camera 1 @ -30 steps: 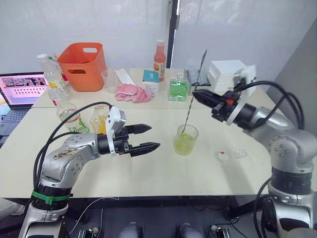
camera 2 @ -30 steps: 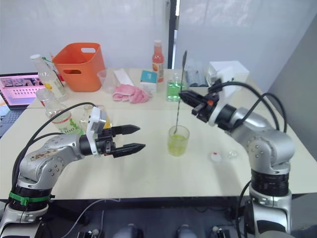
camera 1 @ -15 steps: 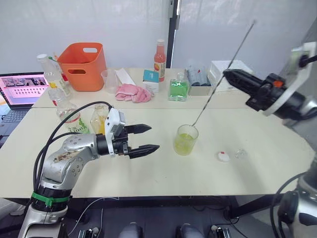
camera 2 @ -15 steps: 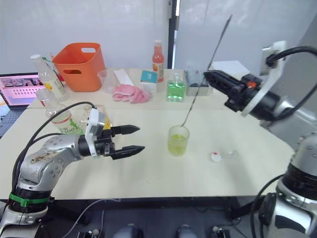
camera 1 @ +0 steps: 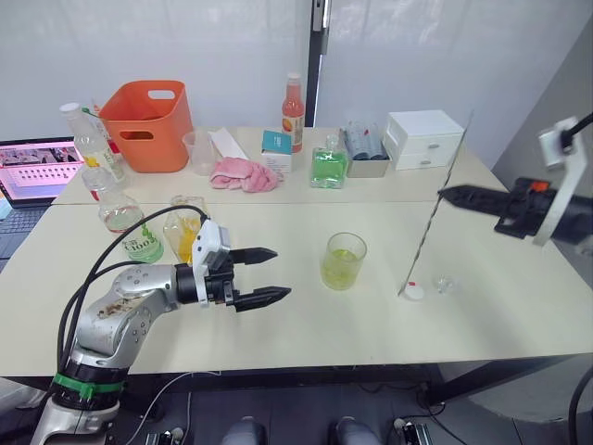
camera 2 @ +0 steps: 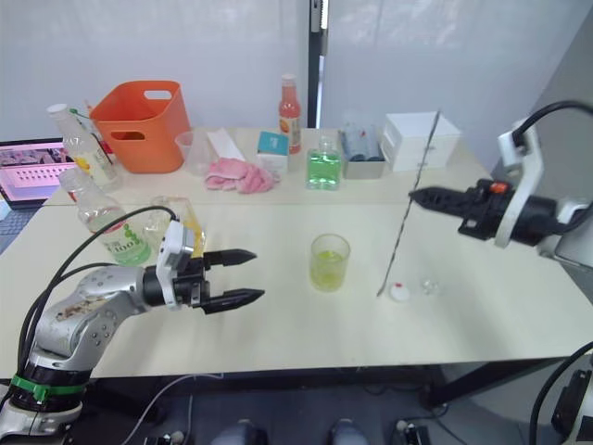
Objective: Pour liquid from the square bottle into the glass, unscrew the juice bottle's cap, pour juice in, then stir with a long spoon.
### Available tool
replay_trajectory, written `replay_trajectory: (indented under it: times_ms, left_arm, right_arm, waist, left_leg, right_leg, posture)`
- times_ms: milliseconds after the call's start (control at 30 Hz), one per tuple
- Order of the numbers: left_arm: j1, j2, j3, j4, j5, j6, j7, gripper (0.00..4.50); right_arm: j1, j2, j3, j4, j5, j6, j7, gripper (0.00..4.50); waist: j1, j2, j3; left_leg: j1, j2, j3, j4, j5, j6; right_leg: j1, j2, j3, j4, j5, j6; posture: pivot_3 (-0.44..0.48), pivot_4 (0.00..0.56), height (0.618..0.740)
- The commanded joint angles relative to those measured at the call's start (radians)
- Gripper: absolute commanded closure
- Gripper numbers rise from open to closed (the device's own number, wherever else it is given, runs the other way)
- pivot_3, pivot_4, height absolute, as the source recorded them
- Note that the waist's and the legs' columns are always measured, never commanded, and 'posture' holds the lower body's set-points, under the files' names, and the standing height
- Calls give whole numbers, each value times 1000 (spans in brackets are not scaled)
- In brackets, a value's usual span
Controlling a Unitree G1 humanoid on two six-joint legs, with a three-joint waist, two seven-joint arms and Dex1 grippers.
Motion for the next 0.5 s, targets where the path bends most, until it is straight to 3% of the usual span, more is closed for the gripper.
replay_trajectory:
  times_ms: [33, 500]
  left_arm:
    - [6, 20, 27, -59, -6, -14, 6, 23]
    - [16, 37, 40, -86, -23, 9, 35, 23]
  right_arm:
    - [1, 24, 70, -6, -76, 19, -24, 4500]
    - [-10, 258, 291, 96, -494, -81, -80, 4500]
  waist:
    - [0, 0, 0]
    - [6, 0, 0]
  left_leg:
    - [0, 0, 0, 0, 0, 0]
    - [-1, -1, 0, 0, 0, 0]
  right_leg:
    - [0, 0, 0, 0, 0, 0]
    - [0, 0, -1, 0, 0, 1]
  posture:
    - [0, 150, 715]
    - [0, 150, 715]
